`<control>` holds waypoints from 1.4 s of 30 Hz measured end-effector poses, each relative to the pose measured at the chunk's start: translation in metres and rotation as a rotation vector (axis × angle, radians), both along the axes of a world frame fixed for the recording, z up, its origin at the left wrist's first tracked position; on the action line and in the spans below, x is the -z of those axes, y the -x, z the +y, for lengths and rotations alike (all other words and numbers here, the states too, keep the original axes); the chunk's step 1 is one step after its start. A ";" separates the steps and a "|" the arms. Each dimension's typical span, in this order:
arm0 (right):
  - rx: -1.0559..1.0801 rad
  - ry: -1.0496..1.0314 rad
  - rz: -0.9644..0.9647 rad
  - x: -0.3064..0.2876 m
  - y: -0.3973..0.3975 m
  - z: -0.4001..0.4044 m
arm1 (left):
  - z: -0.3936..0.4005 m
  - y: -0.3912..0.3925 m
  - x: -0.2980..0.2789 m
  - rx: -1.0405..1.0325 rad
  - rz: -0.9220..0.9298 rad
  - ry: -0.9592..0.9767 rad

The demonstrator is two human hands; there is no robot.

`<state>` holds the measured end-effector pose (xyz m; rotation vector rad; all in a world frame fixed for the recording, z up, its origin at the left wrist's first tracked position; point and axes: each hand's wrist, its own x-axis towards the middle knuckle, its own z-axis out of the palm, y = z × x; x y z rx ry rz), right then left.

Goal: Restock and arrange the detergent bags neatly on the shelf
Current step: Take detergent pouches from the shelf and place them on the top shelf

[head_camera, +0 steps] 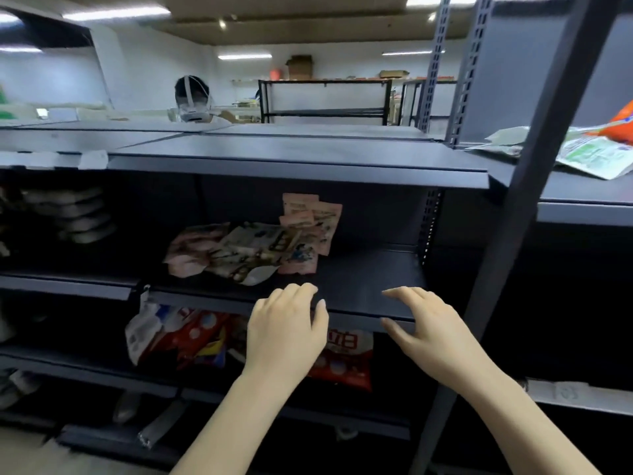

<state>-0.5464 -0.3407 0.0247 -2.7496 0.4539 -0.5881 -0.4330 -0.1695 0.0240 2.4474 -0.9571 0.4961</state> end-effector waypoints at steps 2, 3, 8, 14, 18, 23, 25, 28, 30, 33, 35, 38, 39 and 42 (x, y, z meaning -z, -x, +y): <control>-0.008 -0.004 0.039 0.004 -0.020 0.009 | 0.014 -0.019 0.006 -0.047 0.024 -0.012; -0.013 -0.006 0.055 0.006 -0.030 0.012 | 0.020 -0.029 0.009 -0.069 0.037 -0.017; -0.040 -0.011 0.114 0.015 -0.083 0.018 | 0.040 -0.082 0.025 -0.177 0.090 -0.061; -0.072 0.001 0.188 0.023 -0.161 0.013 | 0.045 -0.155 0.041 -0.258 0.233 -0.062; -0.095 -0.053 0.232 0.031 -0.216 0.002 | 0.046 -0.202 0.055 -0.310 0.291 -0.169; -0.128 -0.188 0.308 0.048 -0.275 -0.007 | 0.042 -0.243 0.068 -0.370 0.398 -0.116; -0.119 -0.158 0.268 0.051 -0.293 -0.007 | 0.039 -0.255 0.071 -0.382 0.496 -0.065; -0.123 -0.102 0.231 0.052 -0.319 -0.006 | 0.036 -0.280 0.079 -0.403 0.686 0.025; -0.109 -0.062 0.254 0.053 -0.335 -0.005 | 0.035 -0.299 0.087 -0.422 0.835 0.126; -0.092 0.014 0.258 0.059 -0.360 -0.005 | 0.032 -0.322 0.098 -0.431 0.976 0.231; -0.099 0.000 0.234 0.065 -0.373 -0.002 | 0.030 -0.333 0.101 -0.423 1.013 0.262; -0.078 -0.013 0.235 0.078 -0.392 0.006 | 0.029 -0.352 0.107 -0.362 0.984 0.218; -0.069 -0.017 0.257 0.083 -0.397 0.007 | 0.029 -0.357 0.109 -0.338 0.974 0.191; -0.015 -0.073 0.296 0.098 -0.411 0.007 | 0.027 -0.369 0.117 -0.256 0.939 0.140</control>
